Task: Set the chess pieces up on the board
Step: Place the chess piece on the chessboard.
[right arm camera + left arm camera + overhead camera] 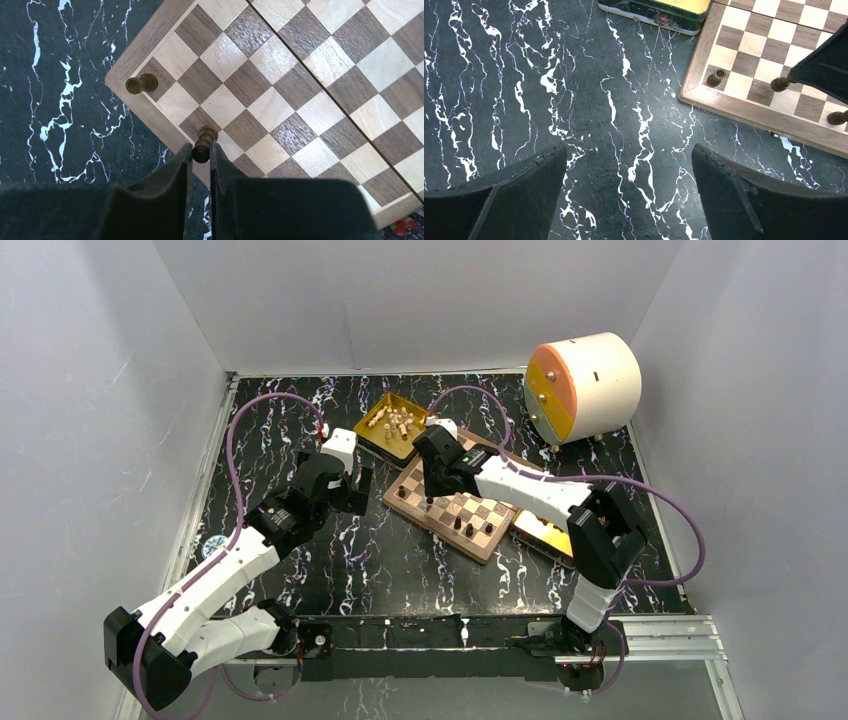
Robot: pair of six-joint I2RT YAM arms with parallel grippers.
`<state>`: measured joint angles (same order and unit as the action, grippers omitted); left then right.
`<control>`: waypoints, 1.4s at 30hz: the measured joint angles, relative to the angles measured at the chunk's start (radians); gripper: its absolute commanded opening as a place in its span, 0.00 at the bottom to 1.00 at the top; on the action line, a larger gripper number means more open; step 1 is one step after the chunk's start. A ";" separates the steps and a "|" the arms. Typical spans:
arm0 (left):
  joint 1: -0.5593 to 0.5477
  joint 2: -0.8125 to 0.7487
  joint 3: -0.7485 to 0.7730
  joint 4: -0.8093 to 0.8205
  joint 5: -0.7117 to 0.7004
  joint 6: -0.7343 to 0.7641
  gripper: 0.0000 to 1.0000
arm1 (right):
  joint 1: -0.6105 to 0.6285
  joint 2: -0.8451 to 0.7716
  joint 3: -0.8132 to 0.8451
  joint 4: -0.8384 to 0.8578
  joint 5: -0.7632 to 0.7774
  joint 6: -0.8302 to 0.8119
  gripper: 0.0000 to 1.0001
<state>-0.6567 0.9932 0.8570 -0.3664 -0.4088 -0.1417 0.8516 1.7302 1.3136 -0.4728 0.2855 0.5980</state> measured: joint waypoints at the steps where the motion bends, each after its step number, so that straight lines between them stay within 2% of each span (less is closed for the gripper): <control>1: 0.000 0.000 0.000 0.000 0.000 0.000 0.92 | 0.002 0.007 0.004 0.003 0.000 0.000 0.18; 33: 0.000 0.000 0.000 0.000 -0.002 0.000 0.92 | 0.041 0.074 0.024 0.025 0.026 -0.002 0.26; 42: 0.000 0.000 0.000 0.000 -0.002 0.000 0.92 | 0.041 0.078 0.026 0.026 0.029 -0.002 0.40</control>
<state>-0.6567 0.9928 0.8570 -0.3664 -0.4107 -0.1413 0.8925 1.8080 1.3392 -0.4465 0.3149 0.5957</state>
